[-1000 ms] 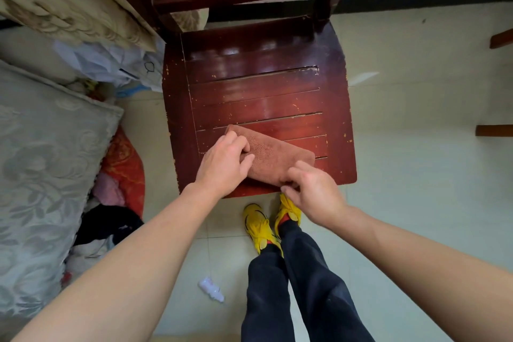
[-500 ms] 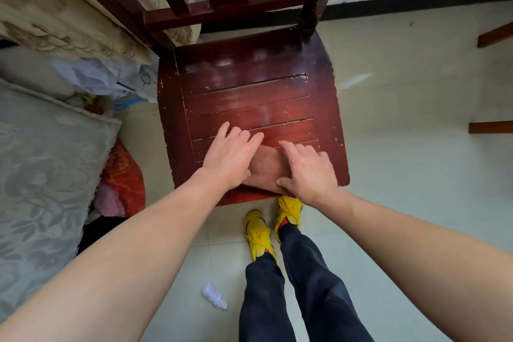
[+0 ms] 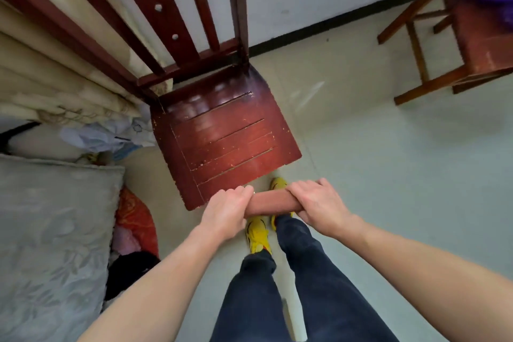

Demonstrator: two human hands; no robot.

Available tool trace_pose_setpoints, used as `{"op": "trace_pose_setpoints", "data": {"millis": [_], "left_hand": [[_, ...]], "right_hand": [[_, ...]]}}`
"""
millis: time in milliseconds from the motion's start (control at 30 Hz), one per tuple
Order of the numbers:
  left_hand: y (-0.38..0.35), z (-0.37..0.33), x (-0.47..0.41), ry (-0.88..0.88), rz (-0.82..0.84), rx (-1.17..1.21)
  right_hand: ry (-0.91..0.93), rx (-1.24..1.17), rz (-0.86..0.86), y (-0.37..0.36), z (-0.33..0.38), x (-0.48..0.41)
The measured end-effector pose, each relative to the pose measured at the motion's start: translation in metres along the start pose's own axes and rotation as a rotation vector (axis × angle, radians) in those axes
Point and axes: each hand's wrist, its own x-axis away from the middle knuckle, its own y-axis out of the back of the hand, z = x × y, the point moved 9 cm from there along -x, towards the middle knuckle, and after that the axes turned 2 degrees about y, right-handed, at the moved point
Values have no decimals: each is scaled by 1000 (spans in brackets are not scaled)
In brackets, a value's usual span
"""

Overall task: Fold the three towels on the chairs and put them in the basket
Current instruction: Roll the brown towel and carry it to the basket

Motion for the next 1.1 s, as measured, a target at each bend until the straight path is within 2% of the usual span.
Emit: {"op": "trace_pose_setpoints", "data": {"millis": [100,267,433,567,800,1100], "left_hand": [[33,-47,22,-99,-31,-45],[89,-144,35,-304,-110,-191],[134,-274,35,-553,-182,-350],[147,-408,34,-757,-214,-488],[112,-643,52,-1040,-235,-654],[17,-913,133,-1388,-207,-795]], "right_hand": [[-124,-53,-79,38,-6,58],[-266,9,-247,97,-28,147],[-455,112,-378,153,-81,253],[-661,106,-455,176,-138,363],[-988,50,-543,163,-229,564],[-1342,-56,-683,119,-283,832]]}}
